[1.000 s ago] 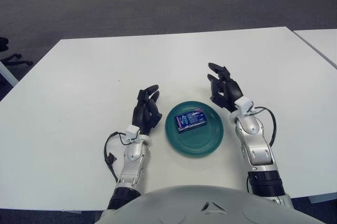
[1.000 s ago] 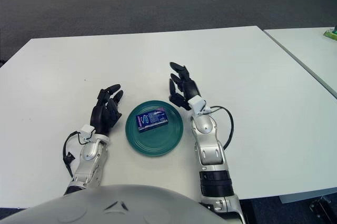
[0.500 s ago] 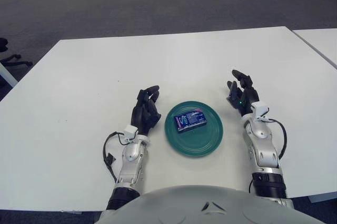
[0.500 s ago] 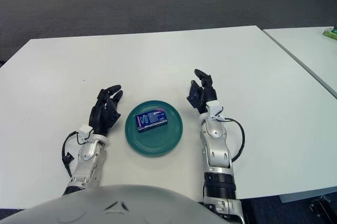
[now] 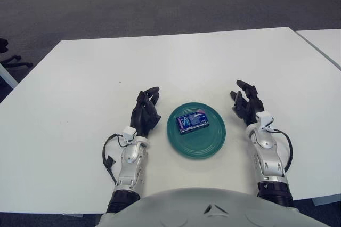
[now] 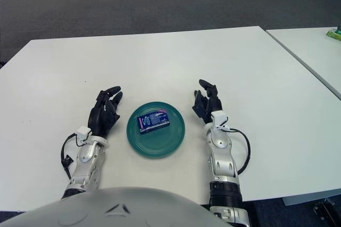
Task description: Put the gum into the plate.
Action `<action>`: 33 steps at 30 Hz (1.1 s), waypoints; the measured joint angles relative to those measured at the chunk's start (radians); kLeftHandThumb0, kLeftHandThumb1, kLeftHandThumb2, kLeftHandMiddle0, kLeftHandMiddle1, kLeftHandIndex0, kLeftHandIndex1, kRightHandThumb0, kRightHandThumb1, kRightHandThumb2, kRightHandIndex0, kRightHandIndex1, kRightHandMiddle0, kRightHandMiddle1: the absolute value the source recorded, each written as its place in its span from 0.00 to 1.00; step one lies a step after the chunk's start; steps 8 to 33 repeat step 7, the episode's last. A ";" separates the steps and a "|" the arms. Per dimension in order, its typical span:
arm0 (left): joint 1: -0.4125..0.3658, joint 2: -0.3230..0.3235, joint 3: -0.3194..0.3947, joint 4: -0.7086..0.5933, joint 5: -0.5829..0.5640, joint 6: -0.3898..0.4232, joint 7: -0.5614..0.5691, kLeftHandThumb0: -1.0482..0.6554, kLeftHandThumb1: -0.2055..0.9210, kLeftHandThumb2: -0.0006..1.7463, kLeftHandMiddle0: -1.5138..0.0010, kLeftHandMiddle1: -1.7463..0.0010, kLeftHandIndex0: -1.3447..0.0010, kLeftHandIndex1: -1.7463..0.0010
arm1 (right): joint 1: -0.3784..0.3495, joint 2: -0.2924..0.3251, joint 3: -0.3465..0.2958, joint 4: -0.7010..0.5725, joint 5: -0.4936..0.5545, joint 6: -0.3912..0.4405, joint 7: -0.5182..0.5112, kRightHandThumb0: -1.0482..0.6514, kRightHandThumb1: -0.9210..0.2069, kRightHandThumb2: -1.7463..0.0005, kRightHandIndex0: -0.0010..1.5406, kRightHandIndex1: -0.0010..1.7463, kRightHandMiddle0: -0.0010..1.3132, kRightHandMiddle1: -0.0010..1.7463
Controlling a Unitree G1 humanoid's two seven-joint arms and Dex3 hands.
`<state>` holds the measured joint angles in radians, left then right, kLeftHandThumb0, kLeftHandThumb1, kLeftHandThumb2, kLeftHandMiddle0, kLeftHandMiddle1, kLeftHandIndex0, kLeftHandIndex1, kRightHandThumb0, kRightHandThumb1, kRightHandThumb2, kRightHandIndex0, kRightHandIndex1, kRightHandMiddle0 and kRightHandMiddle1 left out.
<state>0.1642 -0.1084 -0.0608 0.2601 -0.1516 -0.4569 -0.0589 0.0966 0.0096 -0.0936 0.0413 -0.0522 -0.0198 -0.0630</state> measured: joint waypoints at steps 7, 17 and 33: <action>0.001 0.002 0.005 0.000 0.011 0.005 -0.007 0.08 1.00 0.55 0.76 0.87 0.85 0.41 | 0.004 0.012 -0.002 0.037 0.010 -0.040 -0.015 0.19 0.00 0.48 0.30 0.02 0.00 0.43; 0.001 0.002 0.005 0.000 0.011 0.005 -0.007 0.08 1.00 0.55 0.76 0.87 0.85 0.41 | 0.004 0.012 -0.002 0.037 0.010 -0.040 -0.015 0.19 0.00 0.48 0.30 0.02 0.00 0.43; 0.001 0.002 0.005 0.000 0.011 0.005 -0.007 0.08 1.00 0.55 0.76 0.87 0.85 0.41 | 0.004 0.012 -0.002 0.037 0.010 -0.040 -0.015 0.19 0.00 0.48 0.30 0.02 0.00 0.43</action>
